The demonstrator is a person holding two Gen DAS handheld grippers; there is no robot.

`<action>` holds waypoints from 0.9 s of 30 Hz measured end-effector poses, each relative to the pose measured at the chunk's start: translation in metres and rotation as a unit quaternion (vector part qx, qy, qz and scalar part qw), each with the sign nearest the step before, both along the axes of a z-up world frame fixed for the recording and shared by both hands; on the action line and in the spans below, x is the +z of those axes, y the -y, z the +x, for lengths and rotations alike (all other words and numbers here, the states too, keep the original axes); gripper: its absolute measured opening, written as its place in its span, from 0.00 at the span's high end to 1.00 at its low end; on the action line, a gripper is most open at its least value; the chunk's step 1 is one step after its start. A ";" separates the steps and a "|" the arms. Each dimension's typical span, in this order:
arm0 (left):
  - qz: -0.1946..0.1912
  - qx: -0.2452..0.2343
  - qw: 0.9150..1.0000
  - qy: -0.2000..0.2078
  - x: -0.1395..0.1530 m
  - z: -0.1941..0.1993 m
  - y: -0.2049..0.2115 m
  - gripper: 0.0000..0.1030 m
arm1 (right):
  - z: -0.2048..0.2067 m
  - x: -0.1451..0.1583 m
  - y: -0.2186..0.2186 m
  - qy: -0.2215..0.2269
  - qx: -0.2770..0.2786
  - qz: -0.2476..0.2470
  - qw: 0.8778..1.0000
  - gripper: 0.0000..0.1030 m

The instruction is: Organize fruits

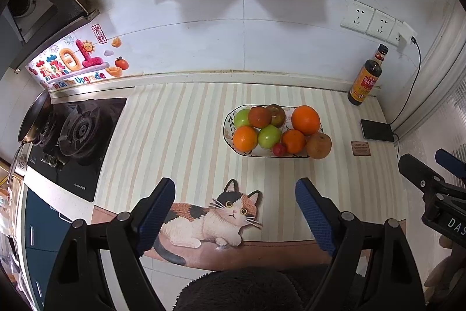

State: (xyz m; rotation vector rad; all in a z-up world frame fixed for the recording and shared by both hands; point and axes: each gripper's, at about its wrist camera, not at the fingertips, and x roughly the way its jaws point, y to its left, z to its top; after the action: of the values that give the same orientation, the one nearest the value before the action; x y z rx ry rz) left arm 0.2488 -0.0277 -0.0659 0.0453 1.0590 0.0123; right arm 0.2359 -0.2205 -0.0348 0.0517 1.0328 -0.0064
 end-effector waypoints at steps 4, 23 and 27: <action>0.000 -0.003 1.000 -0.001 -0.001 0.001 0.002 0.18 | 0.000 0.000 0.000 0.000 0.000 -0.001 1.000 0.03; -0.008 0.001 1.000 0.007 0.006 0.001 0.001 0.18 | -0.001 0.011 -0.008 0.014 0.010 0.001 1.000 0.03; -0.007 0.002 1.000 0.011 0.008 0.000 0.001 0.18 | -0.001 0.015 -0.011 0.018 0.014 0.000 1.000 0.03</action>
State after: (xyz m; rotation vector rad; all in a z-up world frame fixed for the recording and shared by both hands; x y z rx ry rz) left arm 0.2484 -0.0287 -0.0583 0.0300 1.0371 0.0077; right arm 0.2345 -0.2095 -0.0202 0.0365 0.9970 0.0203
